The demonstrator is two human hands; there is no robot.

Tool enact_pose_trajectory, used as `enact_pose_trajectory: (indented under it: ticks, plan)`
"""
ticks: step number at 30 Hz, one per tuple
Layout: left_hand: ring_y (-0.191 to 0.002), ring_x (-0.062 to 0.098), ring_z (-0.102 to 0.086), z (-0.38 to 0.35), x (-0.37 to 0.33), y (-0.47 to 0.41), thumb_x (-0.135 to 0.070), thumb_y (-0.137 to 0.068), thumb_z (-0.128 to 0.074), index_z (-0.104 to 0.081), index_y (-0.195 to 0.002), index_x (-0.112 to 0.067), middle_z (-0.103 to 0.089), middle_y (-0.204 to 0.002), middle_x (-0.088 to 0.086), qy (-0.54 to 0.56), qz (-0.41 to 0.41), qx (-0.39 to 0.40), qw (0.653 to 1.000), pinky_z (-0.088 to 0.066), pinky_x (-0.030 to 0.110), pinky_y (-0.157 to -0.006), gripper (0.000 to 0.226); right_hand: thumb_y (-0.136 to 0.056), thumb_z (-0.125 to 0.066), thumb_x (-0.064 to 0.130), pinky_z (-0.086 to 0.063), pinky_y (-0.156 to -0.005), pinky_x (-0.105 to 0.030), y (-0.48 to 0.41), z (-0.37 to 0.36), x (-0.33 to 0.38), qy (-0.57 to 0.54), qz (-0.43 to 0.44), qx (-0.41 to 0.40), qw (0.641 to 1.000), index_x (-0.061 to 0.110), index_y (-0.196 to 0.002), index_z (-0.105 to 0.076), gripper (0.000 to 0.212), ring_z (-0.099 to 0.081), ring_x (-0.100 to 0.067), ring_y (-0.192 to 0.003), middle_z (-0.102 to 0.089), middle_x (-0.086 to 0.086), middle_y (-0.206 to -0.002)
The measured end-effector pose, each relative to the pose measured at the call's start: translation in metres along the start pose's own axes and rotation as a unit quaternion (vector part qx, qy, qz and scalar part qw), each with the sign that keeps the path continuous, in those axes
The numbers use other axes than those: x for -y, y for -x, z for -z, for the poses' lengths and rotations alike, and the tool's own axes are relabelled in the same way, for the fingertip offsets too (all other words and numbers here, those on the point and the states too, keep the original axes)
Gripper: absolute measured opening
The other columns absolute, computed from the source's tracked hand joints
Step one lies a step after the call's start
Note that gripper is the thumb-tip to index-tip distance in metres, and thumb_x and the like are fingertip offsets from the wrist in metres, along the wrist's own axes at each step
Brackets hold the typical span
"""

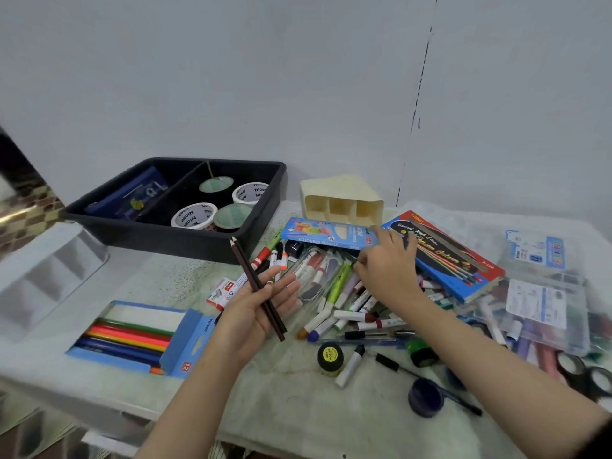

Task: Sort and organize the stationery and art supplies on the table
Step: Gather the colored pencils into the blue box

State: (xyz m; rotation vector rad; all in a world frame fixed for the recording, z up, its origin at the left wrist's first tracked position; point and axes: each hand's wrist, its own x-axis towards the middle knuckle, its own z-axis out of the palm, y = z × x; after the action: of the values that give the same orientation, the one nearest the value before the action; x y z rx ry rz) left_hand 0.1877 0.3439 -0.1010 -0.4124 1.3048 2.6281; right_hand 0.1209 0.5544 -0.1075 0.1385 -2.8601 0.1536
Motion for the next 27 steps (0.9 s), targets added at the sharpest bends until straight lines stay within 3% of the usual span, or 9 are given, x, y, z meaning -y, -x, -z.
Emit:
enact_pose_trajectory:
  ticks: [5, 9, 11, 13, 15, 18, 20, 25, 27]
  plan:
    - [-0.098, 0.027, -0.068, 0.004, -0.005, -0.001, -0.001, -0.100, -0.030, -0.058, -0.116, -0.004, -0.068, -0.110, 0.019, 0.003, -0.010, 0.012, 1.000, -0.059, 0.035, -0.071, 0.033, -0.090, -0.058, 0.032, -0.001, -0.111, -0.054, 0.003, 0.025, -0.011, -0.120, -0.023, -0.138, 0.983, 0.024, -0.090, -0.074, 0.018, -0.043, -0.025, -0.125, -0.051, -0.002, -0.137]
    - [-0.103, 0.025, -0.067, -0.001, -0.009, -0.007, -0.003, -0.100, -0.030, -0.057, -0.119, -0.002, -0.067, -0.113, 0.017, -0.021, -0.020, 0.025, 0.999, -0.057, 0.033, -0.081, 0.033, -0.087, -0.063, 0.033, -0.021, -0.111, -0.051, 0.000, 0.055, -0.013, -0.351, -0.055, -0.247, 0.902, 0.031, -0.079, -0.067, 0.010, -0.053, -0.007, -0.107, -0.060, 0.012, -0.115]
    - [-0.103, 0.024, -0.066, -0.005, -0.010, -0.011, -0.004, -0.101, -0.030, -0.057, -0.118, -0.003, -0.067, -0.114, 0.015, -0.031, -0.019, 0.030, 0.999, -0.056, 0.033, -0.084, 0.033, -0.088, -0.062, 0.031, -0.038, -0.102, -0.031, -0.002, 0.072, -0.011, -0.432, -0.054, -0.286, 0.853, 0.031, -0.077, -0.062, 0.011, -0.057, -0.002, -0.098, -0.062, 0.015, -0.100]
    - [-0.105, 0.024, -0.066, -0.009, -0.011, -0.014, -0.004, -0.101, -0.030, -0.056, -0.120, -0.003, -0.067, -0.115, 0.014, -0.040, -0.020, 0.041, 0.998, -0.055, 0.034, -0.086, 0.032, -0.090, -0.061, 0.024, -0.040, -0.086, -0.011, -0.002, 0.088, -0.009, -0.479, -0.057, -0.284, 0.829, 0.024, -0.079, -0.062, 0.011, -0.057, 0.002, -0.088, -0.065, 0.007, -0.095]
    - [-0.105, 0.023, -0.066, -0.014, -0.010, -0.014, -0.004, -0.100, -0.031, -0.056, -0.120, -0.003, -0.068, -0.114, 0.013, -0.054, -0.018, 0.054, 0.997, -0.054, 0.034, -0.088, 0.032, -0.091, -0.061, 0.022, -0.041, -0.085, -0.013, -0.003, 0.099, -0.008, -0.482, -0.045, -0.236, 0.843, 0.021, -0.079, -0.063, 0.012, -0.056, 0.002, -0.088, -0.065, 0.003, -0.098]
    - [-0.105, 0.027, -0.066, -0.026, -0.006, -0.012, -0.002, -0.097, -0.034, -0.058, -0.118, -0.002, -0.068, -0.113, 0.015, -0.078, 0.012, 0.097, 0.992, -0.051, 0.040, -0.092, 0.031, -0.088, -0.063, 0.027, -0.036, -0.092, -0.025, -0.004, 0.099, 0.000, -0.439, -0.008, -0.094, 0.894, 0.029, -0.071, -0.061, 0.018, -0.052, -0.005, -0.103, -0.060, 0.007, -0.111]
    - [-0.098, 0.027, -0.068, -0.033, -0.002, -0.010, -0.004, -0.096, -0.036, -0.059, -0.117, -0.002, -0.068, -0.112, 0.016, -0.092, 0.041, 0.133, 0.986, -0.055, 0.038, -0.086, 0.031, -0.087, -0.063, 0.030, -0.030, -0.096, -0.027, -0.005, 0.086, 0.007, -0.398, 0.018, -0.031, 0.917, 0.033, -0.069, -0.059, 0.019, -0.048, -0.005, -0.108, -0.055, 0.010, -0.114]
    - [-0.084, 0.020, -0.068, -0.038, 0.003, -0.010, -0.003, -0.098, -0.033, -0.059, -0.115, -0.005, -0.071, -0.100, 0.014, -0.135, 0.068, 0.174, 0.973, -0.053, 0.033, -0.078, 0.032, -0.087, -0.065, 0.030, -0.027, -0.086, -0.017, -0.010, 0.052, 0.021, -0.393, 0.034, -0.031, 0.918, 0.024, -0.076, -0.066, 0.013, -0.047, -0.002, -0.102, -0.057, 0.006, -0.106]
    - [-0.078, 0.014, -0.064, -0.034, 0.003, -0.011, -0.001, -0.097, -0.034, -0.060, -0.115, -0.007, -0.070, -0.091, 0.008, -0.147, 0.067, 0.167, 0.973, -0.050, 0.027, -0.073, 0.032, -0.087, -0.066, 0.030, -0.031, -0.085, -0.019, -0.012, 0.044, 0.026, -0.415, 0.025, -0.031, 0.909, 0.025, -0.073, -0.064, 0.015, -0.049, -0.004, -0.100, -0.058, 0.008, -0.101]
